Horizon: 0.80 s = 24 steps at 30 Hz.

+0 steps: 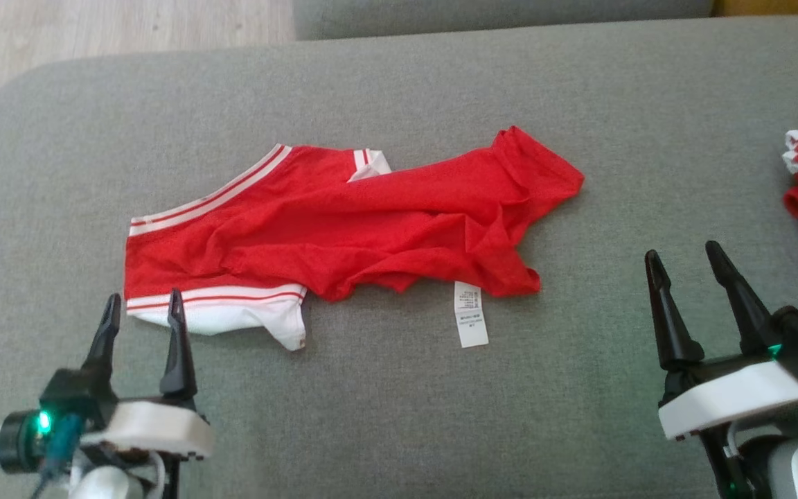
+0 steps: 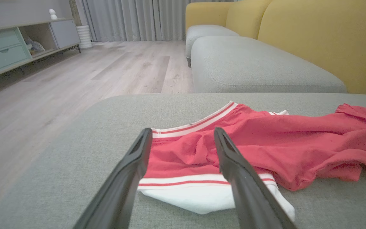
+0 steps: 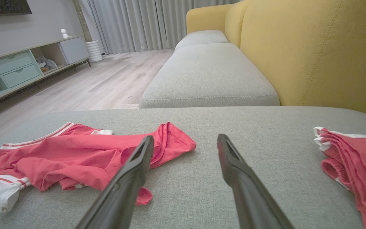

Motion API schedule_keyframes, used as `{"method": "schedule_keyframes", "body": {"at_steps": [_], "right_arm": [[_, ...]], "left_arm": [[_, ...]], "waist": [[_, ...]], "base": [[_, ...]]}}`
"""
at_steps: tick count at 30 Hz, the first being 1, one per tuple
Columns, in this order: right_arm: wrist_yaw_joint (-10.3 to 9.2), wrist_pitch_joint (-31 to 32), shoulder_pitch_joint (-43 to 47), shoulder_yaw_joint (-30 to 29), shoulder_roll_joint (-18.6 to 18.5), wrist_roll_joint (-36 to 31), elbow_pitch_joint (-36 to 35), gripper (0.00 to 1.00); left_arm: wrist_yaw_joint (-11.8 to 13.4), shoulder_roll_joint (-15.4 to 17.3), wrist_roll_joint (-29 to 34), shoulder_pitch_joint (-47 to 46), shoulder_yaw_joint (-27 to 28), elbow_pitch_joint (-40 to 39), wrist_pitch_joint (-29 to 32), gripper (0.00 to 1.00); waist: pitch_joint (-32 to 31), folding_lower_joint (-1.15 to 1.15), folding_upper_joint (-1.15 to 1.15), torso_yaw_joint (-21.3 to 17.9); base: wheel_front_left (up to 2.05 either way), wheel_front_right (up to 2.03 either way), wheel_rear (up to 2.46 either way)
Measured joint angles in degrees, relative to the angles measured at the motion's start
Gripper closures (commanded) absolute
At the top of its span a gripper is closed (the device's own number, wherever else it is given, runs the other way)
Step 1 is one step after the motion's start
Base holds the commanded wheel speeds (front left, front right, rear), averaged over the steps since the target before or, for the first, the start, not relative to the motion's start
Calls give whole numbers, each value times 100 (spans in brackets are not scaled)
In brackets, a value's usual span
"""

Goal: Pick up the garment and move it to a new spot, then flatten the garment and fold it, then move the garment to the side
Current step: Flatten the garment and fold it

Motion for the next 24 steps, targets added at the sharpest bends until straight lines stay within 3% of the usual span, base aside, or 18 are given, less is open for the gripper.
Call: {"method": "schedule_keyframes", "body": {"at_steps": [3,10,15,21,22,23,24], "right_arm": [[0,0,-27,-4,1,8,-20,0],[0,-2,-108,56,-7,76,-1,0],[0,-26,-272,58,-8,116,73,0],[0,-62,-282,46,-12,167,159,0],[0,-79,-283,47,-12,167,167,0],[0,-89,-283,47,-12,167,176,0],[0,-100,-283,44,-12,167,188,0]], "left_arm": [[-220,114,-197,-204,5,278,332,0],[-1036,235,-929,-1215,31,1581,1273,0],[-1324,258,-1229,-1568,4,2393,1980,0],[-1737,314,-1770,-2031,27,2713,2855,0],[-1818,318,-1851,-2072,24,2703,3004,23],[-1876,342,-1879,-2106,20,2676,3058,88],[-1908,356,-1872,-2107,5,2617,3072,100]], "waist": [[100,0,0,34],[373,1,0,27],[539,1,0,-73],[671,0,0,-167],[679,0,0,-171],[683,0,0,-174],[684,0,0,-175]], "base": [[0,0,0],[0,0,0],[0,0,0],[0,0,0],[0,0,0],[0,0,0],[0,0,0]]}}
